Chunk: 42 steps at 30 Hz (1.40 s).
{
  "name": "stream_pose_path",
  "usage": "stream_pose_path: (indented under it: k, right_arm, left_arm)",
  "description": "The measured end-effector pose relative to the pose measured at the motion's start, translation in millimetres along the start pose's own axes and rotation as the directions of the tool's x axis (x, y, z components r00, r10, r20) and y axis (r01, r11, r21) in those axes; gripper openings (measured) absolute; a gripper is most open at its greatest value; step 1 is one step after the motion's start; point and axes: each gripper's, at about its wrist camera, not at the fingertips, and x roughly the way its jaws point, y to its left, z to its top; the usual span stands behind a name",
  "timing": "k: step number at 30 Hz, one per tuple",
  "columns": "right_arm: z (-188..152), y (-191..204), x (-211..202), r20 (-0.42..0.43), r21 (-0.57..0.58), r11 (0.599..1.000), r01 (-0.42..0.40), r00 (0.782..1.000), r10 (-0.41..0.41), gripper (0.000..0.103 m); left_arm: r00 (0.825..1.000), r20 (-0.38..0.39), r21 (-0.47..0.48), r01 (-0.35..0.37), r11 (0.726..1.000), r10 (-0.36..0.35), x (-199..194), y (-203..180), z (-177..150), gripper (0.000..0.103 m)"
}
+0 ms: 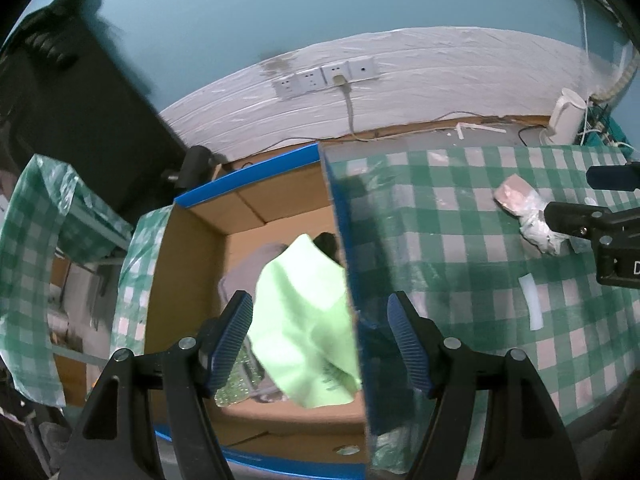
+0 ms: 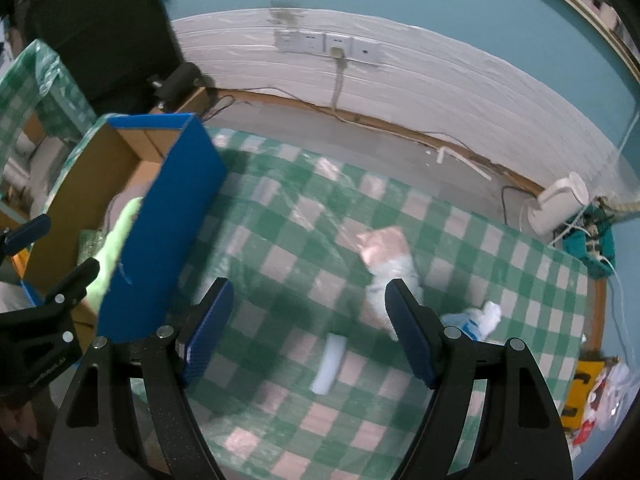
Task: Organize soft objects
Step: 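Move the left tool to the pink bundle while the right tool reaches the striped bag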
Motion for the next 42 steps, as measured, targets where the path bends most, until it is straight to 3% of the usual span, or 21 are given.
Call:
stream_pose_path:
  k: [19, 30, 36, 42]
  right_arm:
    - [-30.3, -95.0, 20.4, -0.061, 0.131, 0.987, 0.096, 0.994, -0.089, 0.078]
    - [-42.7, -147.1, 63.3, -0.140, 0.240, 0.957, 0.164, 0.981, -0.133, 0.078]
    - [-45.4, -172.9, 86.0, -0.170, 0.347, 0.924, 0.164, 0.979, -0.110, 0.078]
    - [-50.7, -179.4, 105.2, -0.220, 0.349, 0.915, 0.199, 0.967, -0.127, 0.078]
  left_arm:
    - [0.999, -0.047, 0.082, 0.013, 0.997, -0.009, 24.6, -73.8, 20.3, 0.071]
    - [0.991, -0.120, 0.076, 0.073, 0.994, -0.064, 61.2, -111.4, 36.6, 0.071]
    - [0.986, -0.149, 0.100, 0.093, 0.991, -0.078, 80.3, -129.7, 39.8, 0.072]
    - [0.979, -0.186, 0.112, 0.106, 0.988, -0.084, 95.8, -139.1, 38.8, 0.072]
